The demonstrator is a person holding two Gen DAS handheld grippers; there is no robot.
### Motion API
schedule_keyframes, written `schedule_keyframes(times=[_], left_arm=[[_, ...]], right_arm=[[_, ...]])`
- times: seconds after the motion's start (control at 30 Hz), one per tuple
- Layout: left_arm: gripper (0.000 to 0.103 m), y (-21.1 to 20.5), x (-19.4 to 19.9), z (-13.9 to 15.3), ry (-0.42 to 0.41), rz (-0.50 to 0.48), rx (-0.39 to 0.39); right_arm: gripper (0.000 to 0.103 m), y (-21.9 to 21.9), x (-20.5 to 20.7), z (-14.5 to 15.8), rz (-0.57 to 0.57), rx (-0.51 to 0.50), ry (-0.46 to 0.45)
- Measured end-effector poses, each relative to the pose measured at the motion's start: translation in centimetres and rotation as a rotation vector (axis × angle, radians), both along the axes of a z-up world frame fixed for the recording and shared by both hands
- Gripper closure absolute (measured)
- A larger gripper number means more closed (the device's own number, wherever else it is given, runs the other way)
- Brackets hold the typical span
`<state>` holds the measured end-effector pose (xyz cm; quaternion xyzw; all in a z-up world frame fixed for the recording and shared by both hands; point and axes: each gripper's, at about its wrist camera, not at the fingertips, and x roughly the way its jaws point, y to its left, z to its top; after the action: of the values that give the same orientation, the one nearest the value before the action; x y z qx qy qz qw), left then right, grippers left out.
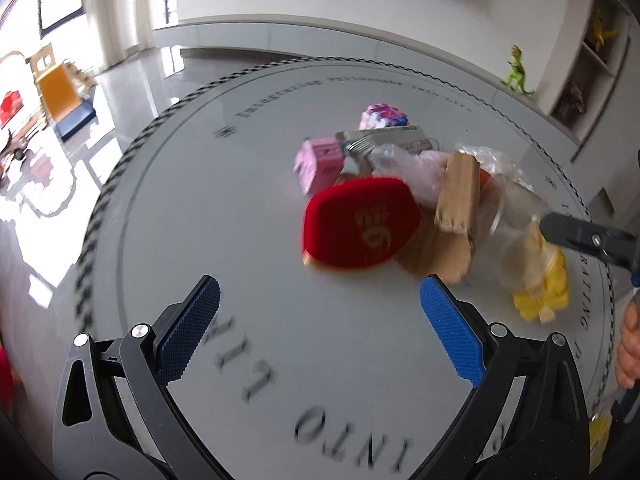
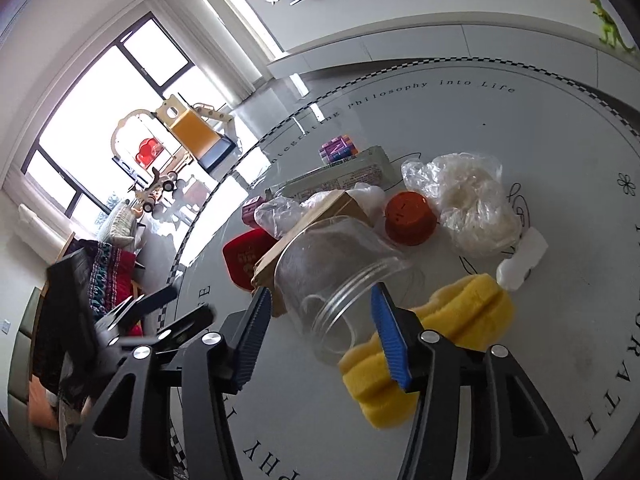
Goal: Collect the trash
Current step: 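Grasp the red box with the left tool while the right tool grasps the clear jar, then carry the red box and clear jar to the trash bag and release both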
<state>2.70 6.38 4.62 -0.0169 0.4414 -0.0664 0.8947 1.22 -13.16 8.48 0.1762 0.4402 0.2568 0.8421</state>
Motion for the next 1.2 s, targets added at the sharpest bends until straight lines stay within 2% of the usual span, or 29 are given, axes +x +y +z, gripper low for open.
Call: schedule_keyframes(times=[0.17, 0.3, 0.33, 0.37, 0.4, 0.43, 0.47, 0.53, 0.63, 0.77, 0.8, 0.97, 1.2], left_arm=[[0.006, -1.4, 3.4, -1.0, 0.017, -0.1, 0.031], [0.008, -2.9, 5.2, -1.8, 0.028, -0.14, 0.057], [0.013, -3.4, 5.5, -2.2, 0.032, -0.15, 0.078], [0.028, -3.8, 5.6, -2.5, 0.039, -0.164, 0.071], [0.031, -4.0, 5.6, -2.7, 0.043, -0.167, 0.066], [0.031, -4.1, 5.4, -2.6, 0.03, -0.16, 0.073], [0.032, -4.3, 5.1, -2.6, 0.018, -0.162, 0.081], [0.034, -4.3, 4.6, -2.5, 0.012, -0.161, 0.075], [0.034, -4.2, 3.5, -2.2, 0.018, -0.158, 0.054], [0.034, -3.9, 2.2, -1.2, 0.0, -0.151, 0.054], [0.034, -3.8, 2.1, -1.0, -0.005, -0.149, 0.055], [0.034, -2.9, 0.9, 0.3, -0.029, -0.131, 0.037], [0.034, -1.8, -1.9, 1.2, -0.06, -0.103, -0.012]], right_arm=[[0.049, -0.2, 0.5, 0.1, 0.006, -0.002, -0.001], [0.049, -0.3, 0.7, 0.3, 0.005, -0.019, -0.003], [0.049, -0.4, 0.8, 0.3, 0.004, -0.021, -0.002], [0.049, -0.4, 0.9, 0.2, 0.002, -0.022, -0.001], [0.053, -0.5, 1.0, 0.2, 0.0, -0.017, 0.002], [0.063, -0.5, 1.1, 0.1, 0.001, -0.007, 0.008], [0.068, -0.6, 1.2, 0.0, 0.003, 0.008, 0.018], [0.082, -1.0, 1.4, -0.4, 0.016, 0.1, 0.042], [0.098, -1.8, 1.5, -1.1, 0.022, 0.241, 0.063], [0.098, -2.3, 0.6, -1.3, 0.029, 0.36, 0.057], [0.098, -2.4, 0.4, -1.2, 0.03, 0.363, 0.055], [0.098, -2.2, -0.6, 0.1, 0.042, 0.344, 0.025], [0.098, -0.8, -2.3, 2.0, 0.065, 0.254, -0.02]])
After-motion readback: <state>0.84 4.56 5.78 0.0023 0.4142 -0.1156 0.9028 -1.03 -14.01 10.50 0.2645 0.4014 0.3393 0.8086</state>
